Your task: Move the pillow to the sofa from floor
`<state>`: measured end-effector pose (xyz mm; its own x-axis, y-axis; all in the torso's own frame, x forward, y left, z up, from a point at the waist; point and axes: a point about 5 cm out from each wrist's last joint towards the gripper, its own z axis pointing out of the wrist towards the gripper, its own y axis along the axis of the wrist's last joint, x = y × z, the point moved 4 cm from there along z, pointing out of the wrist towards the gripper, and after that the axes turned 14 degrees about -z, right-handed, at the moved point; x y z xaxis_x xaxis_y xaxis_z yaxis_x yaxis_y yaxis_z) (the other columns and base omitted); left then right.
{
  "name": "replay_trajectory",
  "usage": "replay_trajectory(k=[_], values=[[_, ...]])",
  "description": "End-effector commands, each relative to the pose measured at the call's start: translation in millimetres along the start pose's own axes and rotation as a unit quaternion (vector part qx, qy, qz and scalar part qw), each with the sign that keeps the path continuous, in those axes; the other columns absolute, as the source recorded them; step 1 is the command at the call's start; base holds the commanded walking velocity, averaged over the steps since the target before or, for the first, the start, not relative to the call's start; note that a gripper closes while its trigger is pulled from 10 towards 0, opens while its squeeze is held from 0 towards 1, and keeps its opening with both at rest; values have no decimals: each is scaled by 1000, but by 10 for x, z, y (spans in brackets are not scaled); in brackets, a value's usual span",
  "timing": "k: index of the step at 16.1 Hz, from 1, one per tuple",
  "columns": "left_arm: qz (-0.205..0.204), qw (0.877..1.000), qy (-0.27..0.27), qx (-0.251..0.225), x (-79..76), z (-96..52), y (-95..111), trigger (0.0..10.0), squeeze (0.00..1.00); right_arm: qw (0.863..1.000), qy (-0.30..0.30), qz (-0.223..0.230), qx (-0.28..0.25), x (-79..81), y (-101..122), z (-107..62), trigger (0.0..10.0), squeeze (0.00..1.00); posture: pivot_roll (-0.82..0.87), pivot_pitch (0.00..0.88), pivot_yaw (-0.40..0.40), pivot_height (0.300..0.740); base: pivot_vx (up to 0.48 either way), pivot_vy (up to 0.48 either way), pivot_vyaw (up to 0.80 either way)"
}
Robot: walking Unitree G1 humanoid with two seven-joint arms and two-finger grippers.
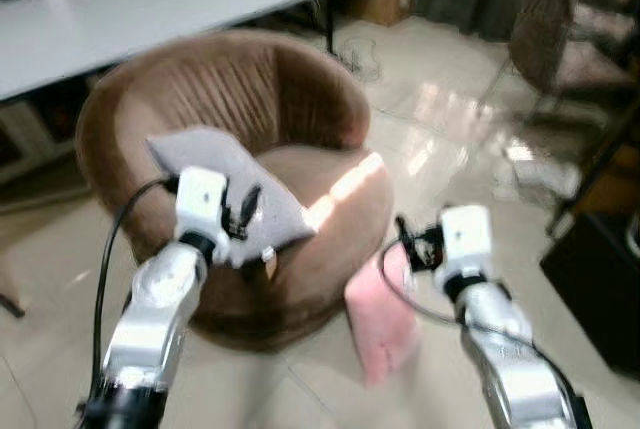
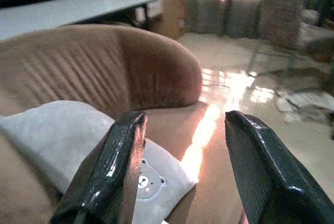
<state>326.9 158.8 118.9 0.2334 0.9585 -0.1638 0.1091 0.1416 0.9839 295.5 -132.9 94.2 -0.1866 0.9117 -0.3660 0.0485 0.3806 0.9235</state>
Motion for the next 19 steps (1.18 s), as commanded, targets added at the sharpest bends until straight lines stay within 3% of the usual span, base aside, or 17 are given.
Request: replay_trajectory(k=[1, 19], values=[[3, 1000, -7, -3, -58, 28, 19, 10000, 0, 1000, -7, -8, 5, -79, -27, -1, 10000, 0, -59, 0, 43, 740, 0, -420, 800], [22, 999, -28, 7, -166, 93, -14, 10000, 0, 999, -14, -28, 13, -121, -53, -14, 10000, 0, -73, 20, 81, 740, 0, -421, 800]])
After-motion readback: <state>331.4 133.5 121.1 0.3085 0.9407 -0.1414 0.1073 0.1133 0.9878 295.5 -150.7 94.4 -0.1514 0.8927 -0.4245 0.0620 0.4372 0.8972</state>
